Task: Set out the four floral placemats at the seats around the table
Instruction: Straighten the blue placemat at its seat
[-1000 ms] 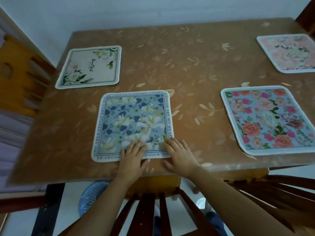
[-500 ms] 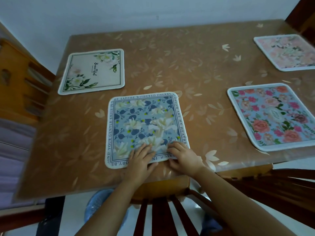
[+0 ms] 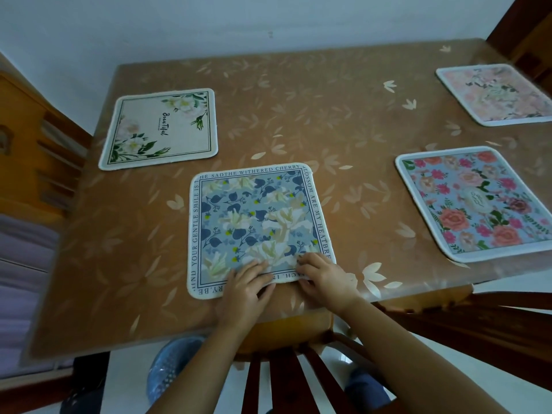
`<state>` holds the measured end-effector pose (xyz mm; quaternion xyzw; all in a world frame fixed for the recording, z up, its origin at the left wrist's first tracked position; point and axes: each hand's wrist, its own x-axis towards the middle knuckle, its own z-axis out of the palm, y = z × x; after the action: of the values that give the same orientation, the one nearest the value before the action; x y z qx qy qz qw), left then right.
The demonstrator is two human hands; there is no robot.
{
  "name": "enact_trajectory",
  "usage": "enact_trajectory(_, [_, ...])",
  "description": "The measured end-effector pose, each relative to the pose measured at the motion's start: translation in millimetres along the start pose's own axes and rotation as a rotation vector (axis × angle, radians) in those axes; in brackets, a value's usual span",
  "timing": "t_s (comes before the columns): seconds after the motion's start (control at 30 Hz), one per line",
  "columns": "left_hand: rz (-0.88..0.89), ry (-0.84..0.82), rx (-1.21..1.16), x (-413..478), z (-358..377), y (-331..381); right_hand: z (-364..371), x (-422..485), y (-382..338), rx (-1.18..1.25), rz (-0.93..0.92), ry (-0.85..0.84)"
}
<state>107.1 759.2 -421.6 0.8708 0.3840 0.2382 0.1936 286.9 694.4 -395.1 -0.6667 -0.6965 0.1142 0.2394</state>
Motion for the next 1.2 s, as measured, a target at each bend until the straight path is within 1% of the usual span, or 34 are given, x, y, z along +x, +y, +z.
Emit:
enact_trajectory(0.13, [0.025,-0.036,0.035,-3.6,-4.2,-2.8,-2.4,0.6,-0.9,-0.013,0.022,-0.031])
enact_trajectory(0.23, [0.001,-0.051,0.051,-7.5,-6.4,-3.7,-4.3,2.5,-3.3,-0.024,0.044,-0.022])
enact_trajectory(0.4, [-0.074,-0.057,0.003,-6.6,-8.5,3.4,-9.6,2.1,-4.5,-0.004,0.025,0.027])
enact_trajectory(0.6, [-0.105,-0.148,-0.058,-1.2,3.6,26.2,-26.0,-14.8,17.9,-0.017,0.066,0.007])
enact_trajectory(0.93, [-0.041,-0.197,-0.064,9.5,25.9,51.0,-43.7,-36.8,39.3,-0.019,0.117,0.032])
enact_trajectory(1.1, [0.006,-0.206,-0.011,8.6,26.3,50.1,-38.8,-41.4,41.5,-0.03,0.149,0.002])
enact_trajectory(1.2, [0.031,-0.217,0.016,6.6,22.6,49.4,-38.9,-44.9,42.1,-0.031,0.139,-0.02])
